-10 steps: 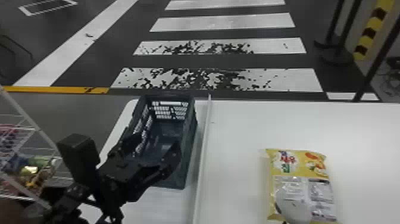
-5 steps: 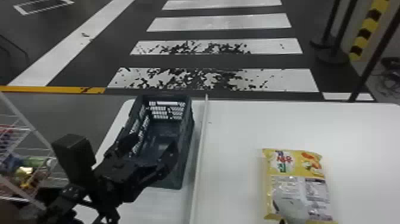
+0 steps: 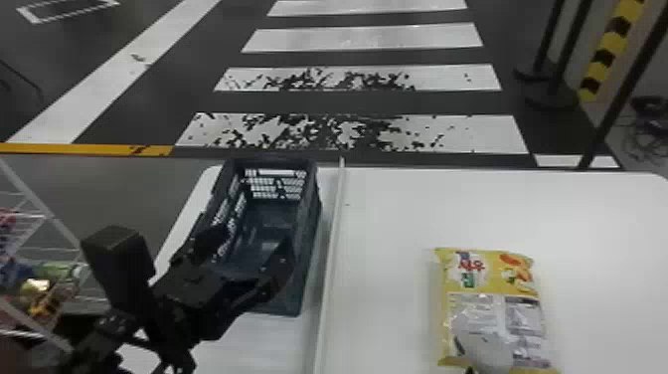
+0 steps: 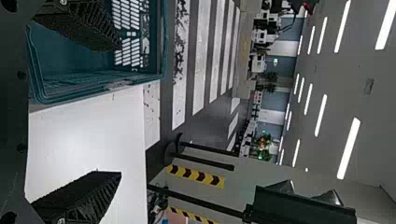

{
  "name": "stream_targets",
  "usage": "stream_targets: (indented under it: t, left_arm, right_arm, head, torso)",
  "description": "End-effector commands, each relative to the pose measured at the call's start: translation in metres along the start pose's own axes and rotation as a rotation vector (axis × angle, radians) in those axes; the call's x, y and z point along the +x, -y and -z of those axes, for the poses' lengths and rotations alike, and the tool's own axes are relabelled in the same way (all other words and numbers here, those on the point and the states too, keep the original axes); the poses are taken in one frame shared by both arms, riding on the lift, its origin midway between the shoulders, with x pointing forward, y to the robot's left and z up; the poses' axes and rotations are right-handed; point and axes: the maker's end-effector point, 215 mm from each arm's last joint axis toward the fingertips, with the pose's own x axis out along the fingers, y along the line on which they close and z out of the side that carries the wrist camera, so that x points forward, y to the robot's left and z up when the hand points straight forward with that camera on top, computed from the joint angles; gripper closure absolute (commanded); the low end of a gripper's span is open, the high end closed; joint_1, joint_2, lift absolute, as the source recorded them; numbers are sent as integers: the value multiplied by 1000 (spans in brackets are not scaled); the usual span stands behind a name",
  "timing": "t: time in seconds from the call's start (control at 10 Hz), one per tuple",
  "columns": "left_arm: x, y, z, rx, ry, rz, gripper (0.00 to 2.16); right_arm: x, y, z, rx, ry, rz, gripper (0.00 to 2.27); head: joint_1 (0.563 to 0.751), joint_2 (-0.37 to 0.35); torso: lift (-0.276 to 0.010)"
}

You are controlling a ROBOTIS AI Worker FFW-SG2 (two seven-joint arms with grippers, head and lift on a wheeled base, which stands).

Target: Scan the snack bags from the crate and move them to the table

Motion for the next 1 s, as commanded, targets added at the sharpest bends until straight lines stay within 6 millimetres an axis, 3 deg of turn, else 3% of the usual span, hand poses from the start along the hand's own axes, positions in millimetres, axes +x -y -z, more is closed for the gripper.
stream_targets:
  t: [0.0,0.3,0.5,0.7,0.9]
  left_arm:
    - [0,1,-1,0,3,1,36]
    - [-1,1,-1,-3,1,0,36]
    - [-1,2,-1,-5,1,2,36]
    - [-3,4,-1,-8,2,3,36]
    - [-4,6,-3,-8,6,5,36]
  right_arm:
    - [0,0,1,0,-1,0,2240]
    - [1,1,1,3,4,0,2240]
    - [-1,8,-22,17,63,6,2240]
    - [3,49,-60,33,125,64,2240]
    - [18,113,-84,40,133,141,2240]
  head:
    - [695,129]
    - [695,127]
    - [695,125]
    - [695,111]
    - [695,34]
  torso:
    - [-95]
    - [-95]
    - [-95]
    - [-95]
    - [-95]
